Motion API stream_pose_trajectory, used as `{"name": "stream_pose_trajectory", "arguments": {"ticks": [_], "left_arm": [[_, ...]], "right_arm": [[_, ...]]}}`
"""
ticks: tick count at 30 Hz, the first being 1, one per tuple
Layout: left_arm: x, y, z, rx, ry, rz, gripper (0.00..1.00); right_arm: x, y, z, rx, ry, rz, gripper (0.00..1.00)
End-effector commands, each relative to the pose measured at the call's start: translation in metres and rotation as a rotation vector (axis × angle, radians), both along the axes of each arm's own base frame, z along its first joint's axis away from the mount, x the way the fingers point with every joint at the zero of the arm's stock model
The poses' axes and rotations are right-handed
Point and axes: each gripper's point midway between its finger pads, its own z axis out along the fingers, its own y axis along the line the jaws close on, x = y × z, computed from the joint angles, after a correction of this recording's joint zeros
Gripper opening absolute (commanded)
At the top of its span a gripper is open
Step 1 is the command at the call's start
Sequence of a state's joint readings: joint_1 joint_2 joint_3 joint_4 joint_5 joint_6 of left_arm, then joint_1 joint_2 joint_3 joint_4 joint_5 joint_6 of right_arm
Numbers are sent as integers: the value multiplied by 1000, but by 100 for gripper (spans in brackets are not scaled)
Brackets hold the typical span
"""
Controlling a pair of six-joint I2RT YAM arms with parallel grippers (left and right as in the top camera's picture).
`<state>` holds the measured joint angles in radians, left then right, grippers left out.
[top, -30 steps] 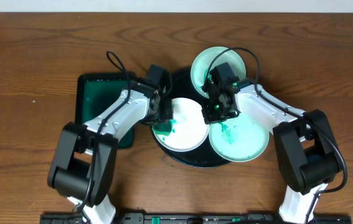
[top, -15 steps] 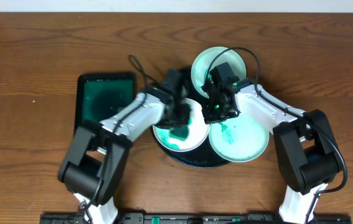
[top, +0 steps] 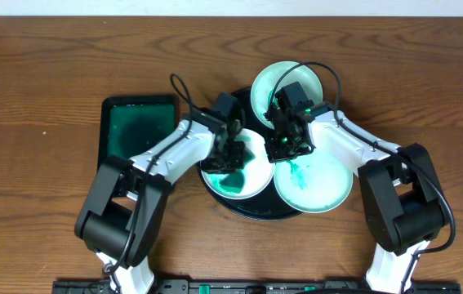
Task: Clean dirty plates on tray and stack at the side
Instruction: 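Carry the sponge to the left plate and press it onto the plate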
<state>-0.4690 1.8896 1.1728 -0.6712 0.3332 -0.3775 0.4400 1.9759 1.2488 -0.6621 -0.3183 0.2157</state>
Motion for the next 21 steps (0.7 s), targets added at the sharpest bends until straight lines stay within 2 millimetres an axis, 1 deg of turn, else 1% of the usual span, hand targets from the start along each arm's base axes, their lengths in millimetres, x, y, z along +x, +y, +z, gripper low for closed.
{"name": "stream_pose_trajectory", "arguments": {"ticks": [1, 3, 4, 6, 12, 16, 21], "left_arm": [[10, 85, -27, 351, -32, 65, 7], [16, 96, -26, 389, -53, 83, 7], [19, 98, -26, 390, -62, 80, 7], [27, 96, -26, 377, -96, 56, 7], [69, 91, -19, 375, -276, 82, 7], [82, 99, -9, 425, -346, 105, 7], [89, 105, 8, 453, -402, 99, 7]], "right_arm": [[-7, 6, -1, 13, 17, 37, 1], [-8, 6, -1, 13, 17, 37, 1], [-8, 6, -1, 13, 17, 37, 1], [-8, 6, -1, 13, 18, 37, 1], [-8, 6, -1, 12, 19, 37, 1], [-9, 5, -2, 9, 24, 38, 1], [-9, 5, -2, 10, 21, 45, 1]]}}
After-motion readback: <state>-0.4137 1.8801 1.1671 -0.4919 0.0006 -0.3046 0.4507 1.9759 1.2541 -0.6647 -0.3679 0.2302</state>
